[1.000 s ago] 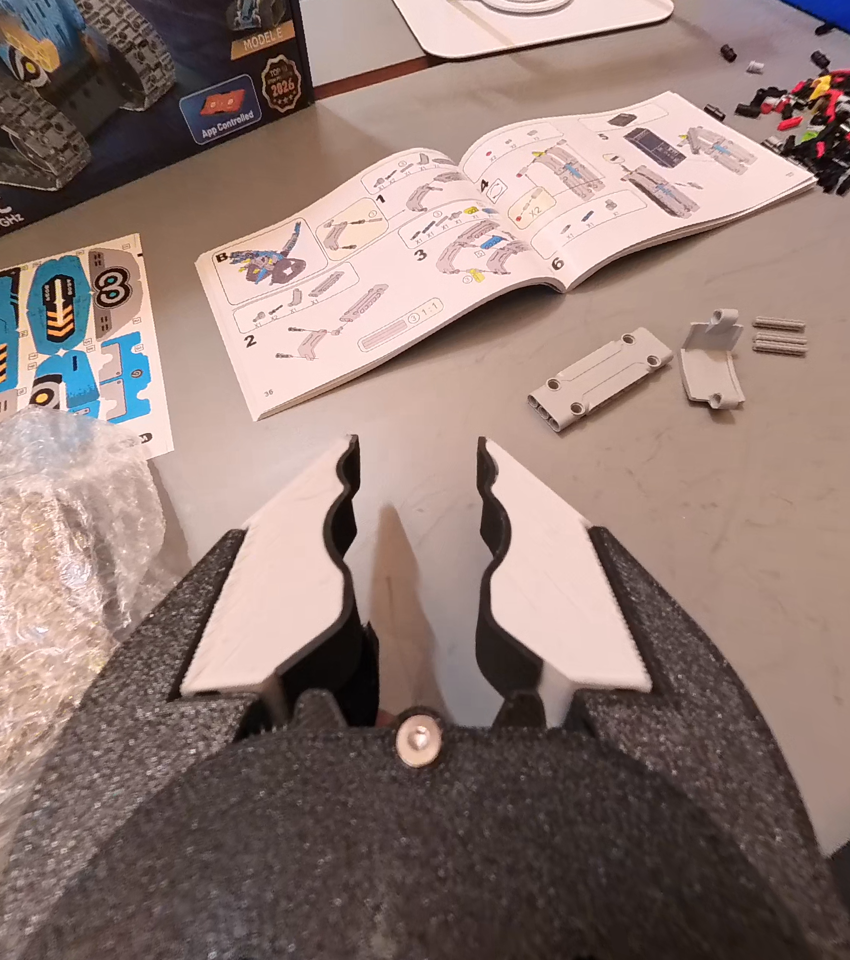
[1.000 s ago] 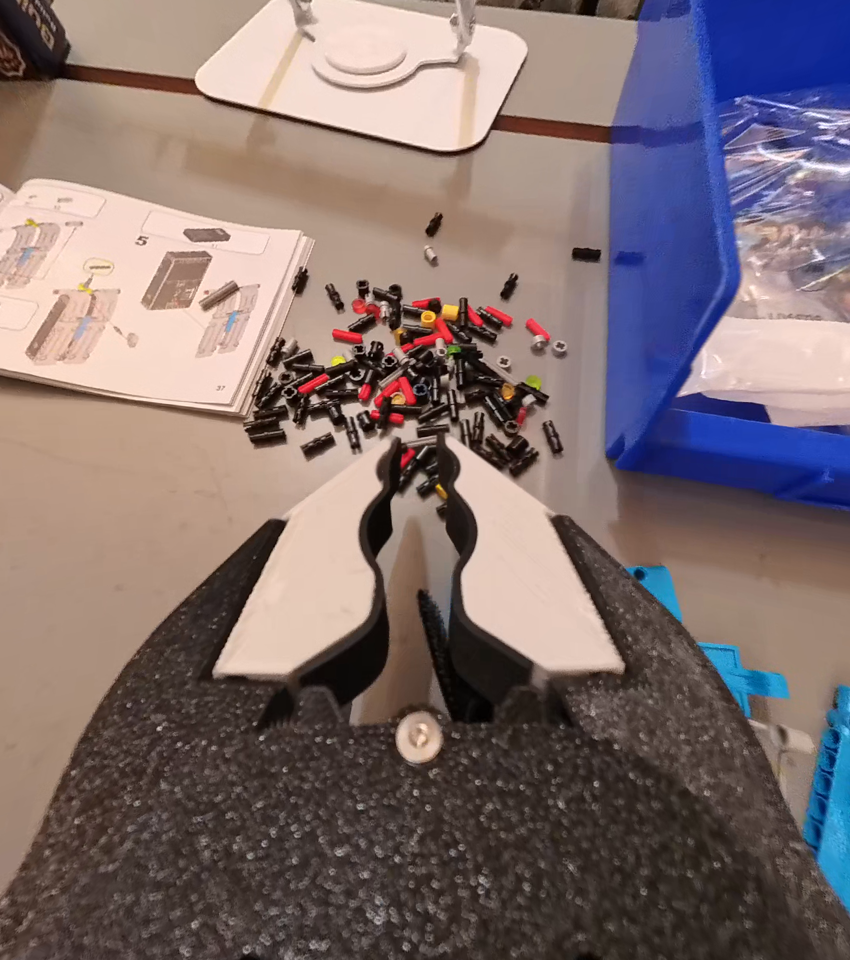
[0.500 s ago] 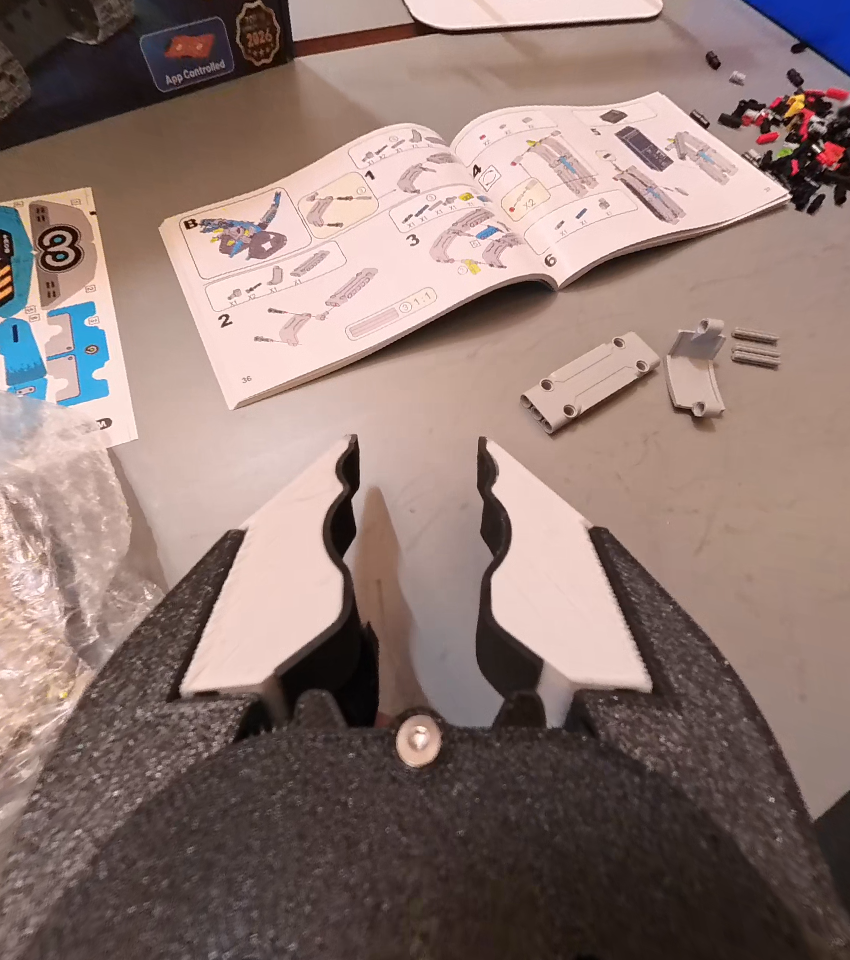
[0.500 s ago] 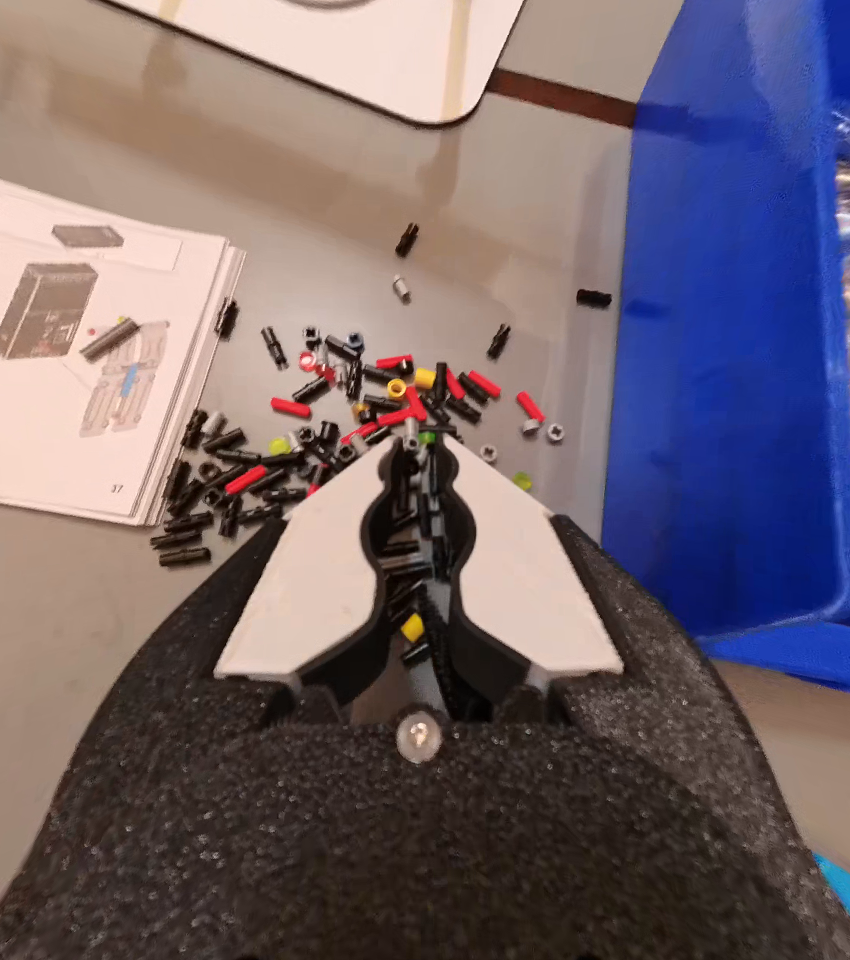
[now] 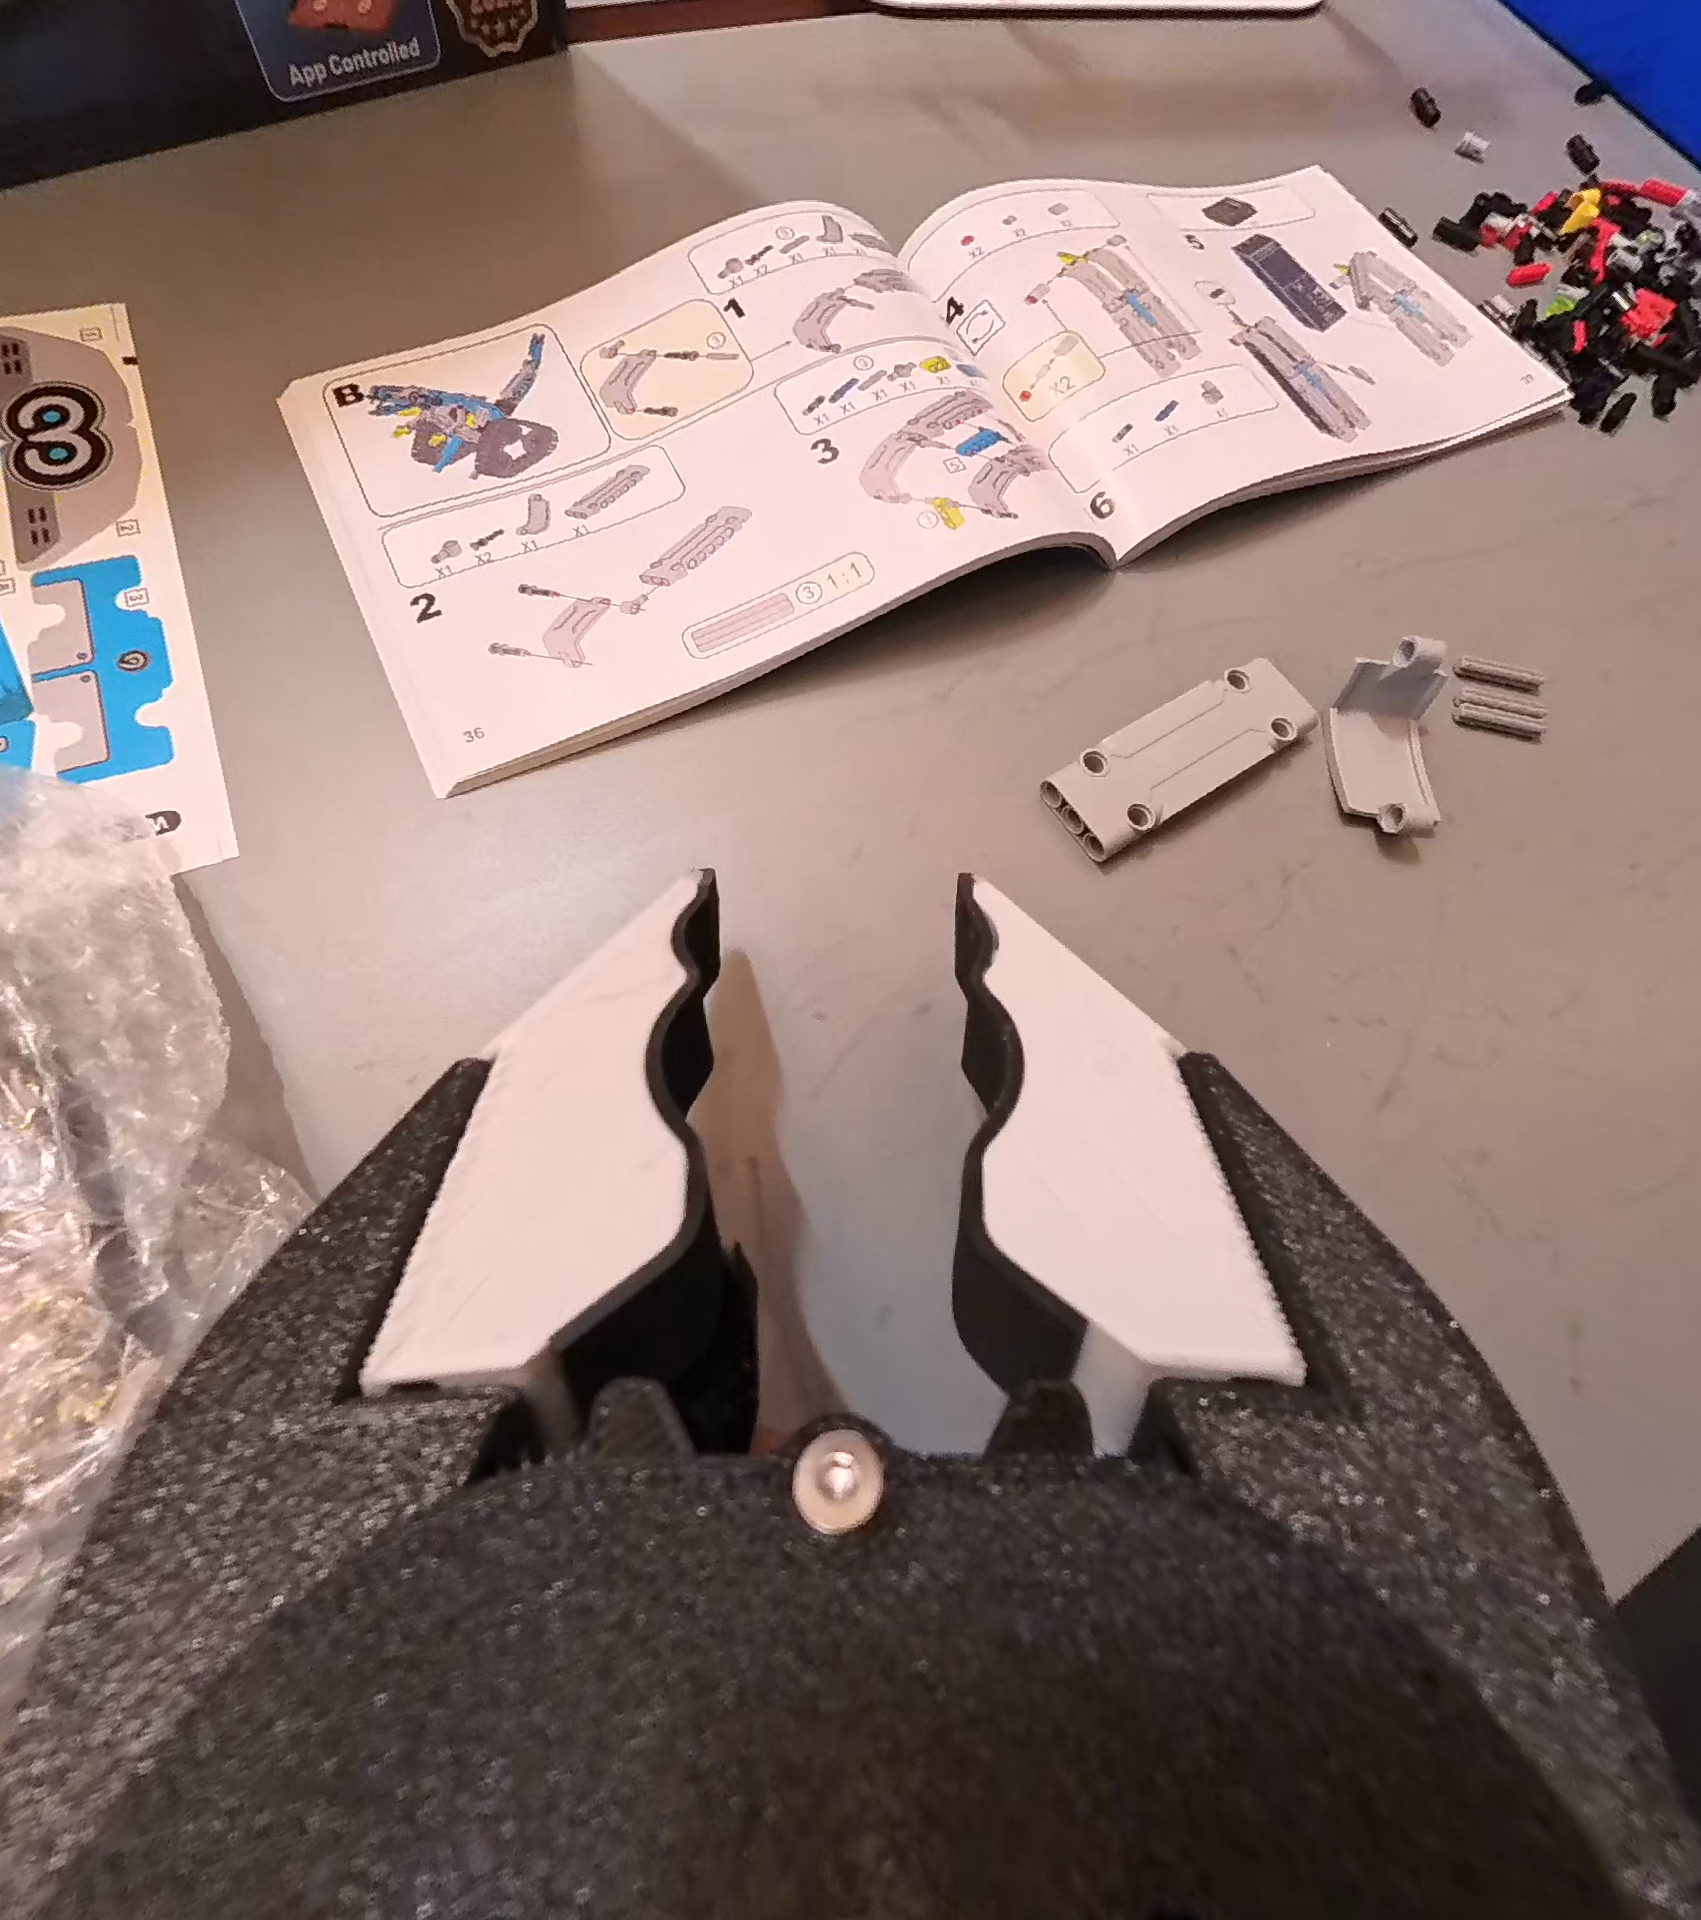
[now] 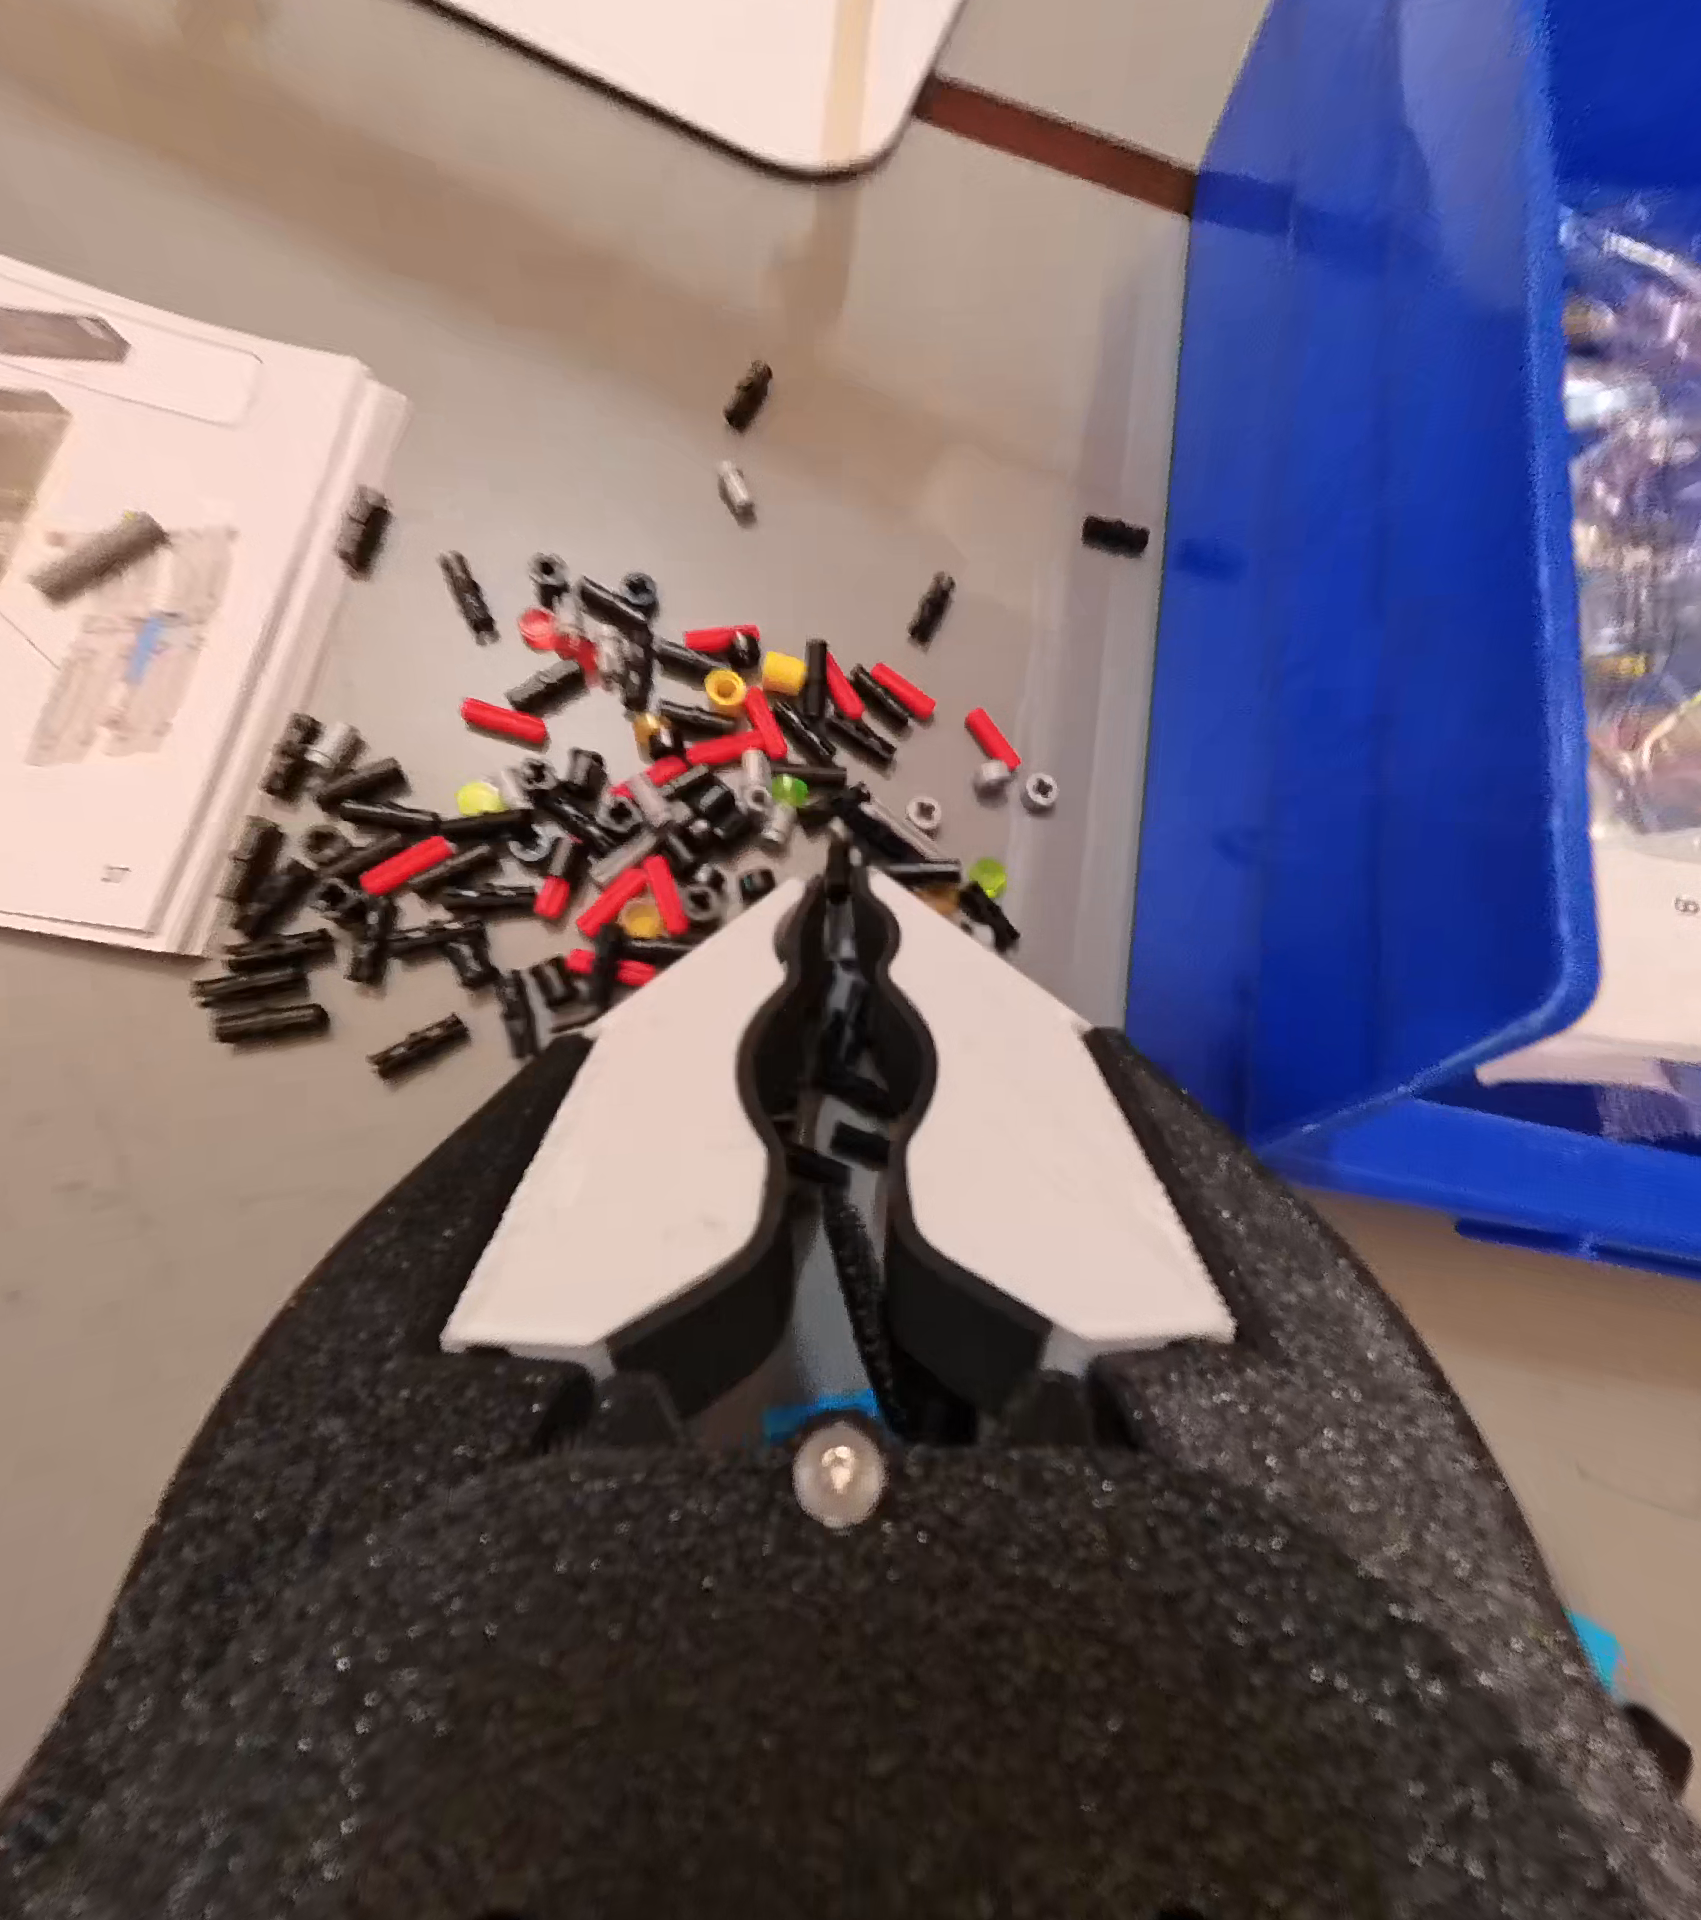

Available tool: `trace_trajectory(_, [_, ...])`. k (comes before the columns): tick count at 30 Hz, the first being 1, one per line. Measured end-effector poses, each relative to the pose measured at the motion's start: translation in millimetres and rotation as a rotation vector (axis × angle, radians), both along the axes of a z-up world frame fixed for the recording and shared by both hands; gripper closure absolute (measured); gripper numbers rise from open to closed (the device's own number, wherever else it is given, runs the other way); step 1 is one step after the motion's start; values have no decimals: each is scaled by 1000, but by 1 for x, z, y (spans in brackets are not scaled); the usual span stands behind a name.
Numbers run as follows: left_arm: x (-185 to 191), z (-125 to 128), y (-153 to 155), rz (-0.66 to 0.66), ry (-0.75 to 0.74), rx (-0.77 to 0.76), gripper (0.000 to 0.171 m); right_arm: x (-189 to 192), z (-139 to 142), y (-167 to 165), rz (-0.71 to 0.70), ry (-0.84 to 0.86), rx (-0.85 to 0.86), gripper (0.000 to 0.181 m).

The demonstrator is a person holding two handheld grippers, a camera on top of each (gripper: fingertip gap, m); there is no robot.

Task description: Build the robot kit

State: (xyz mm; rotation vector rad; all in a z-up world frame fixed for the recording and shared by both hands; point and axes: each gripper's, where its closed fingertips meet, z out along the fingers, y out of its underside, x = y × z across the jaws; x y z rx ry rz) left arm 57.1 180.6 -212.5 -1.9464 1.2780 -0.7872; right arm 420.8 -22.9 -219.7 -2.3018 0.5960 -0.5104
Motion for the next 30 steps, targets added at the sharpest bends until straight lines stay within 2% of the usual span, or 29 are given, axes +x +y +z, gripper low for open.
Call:
trace_trajectory(10, [0,1,0,0,-3,6,127,-48,14,46,187,-16,93,174])
trace_trajectory(30, [0,-1,-1,-6,-1,-15,127,-47,6,45,199,1,80,173])
